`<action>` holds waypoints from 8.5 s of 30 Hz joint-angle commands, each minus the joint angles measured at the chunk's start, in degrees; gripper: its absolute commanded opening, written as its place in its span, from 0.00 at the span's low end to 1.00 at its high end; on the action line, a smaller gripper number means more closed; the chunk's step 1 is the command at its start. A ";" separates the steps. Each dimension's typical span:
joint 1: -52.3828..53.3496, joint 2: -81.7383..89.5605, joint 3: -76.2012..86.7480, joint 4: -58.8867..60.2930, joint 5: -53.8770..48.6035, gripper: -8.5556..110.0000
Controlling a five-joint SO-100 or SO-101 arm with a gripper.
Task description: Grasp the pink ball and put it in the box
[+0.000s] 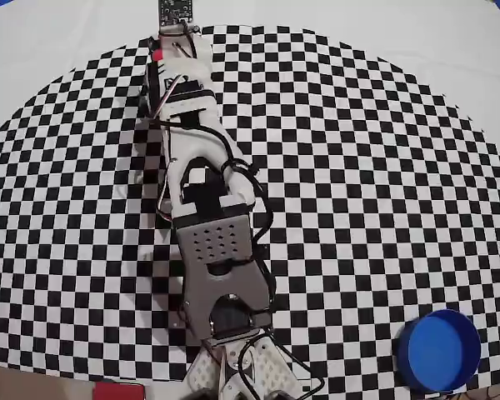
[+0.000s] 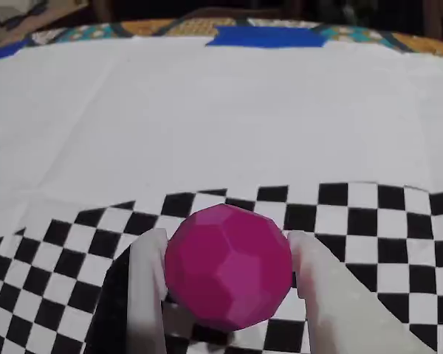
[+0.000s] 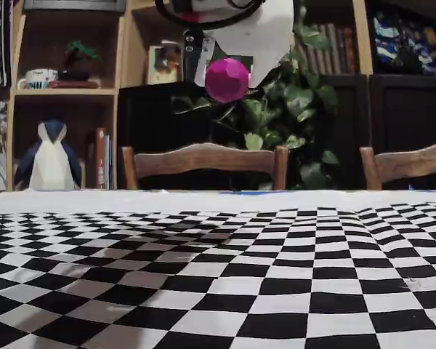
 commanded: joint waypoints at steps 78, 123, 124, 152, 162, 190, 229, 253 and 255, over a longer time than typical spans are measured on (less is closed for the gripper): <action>27.33 70.31 58.54 0.00 -0.53 0.07; 55.55 89.30 77.08 0.18 -0.53 0.07; 56.16 89.38 77.26 0.18 -0.53 0.07; 66.71 92.20 81.65 0.18 -0.53 0.07; 74.36 92.20 82.62 0.18 -0.53 0.07; 87.01 93.08 83.32 0.18 -0.53 0.07; 100.11 92.72 84.64 0.18 -0.53 0.07; 103.89 88.24 85.08 -0.18 -0.62 0.07; 103.97 87.54 85.08 -0.26 -0.62 0.07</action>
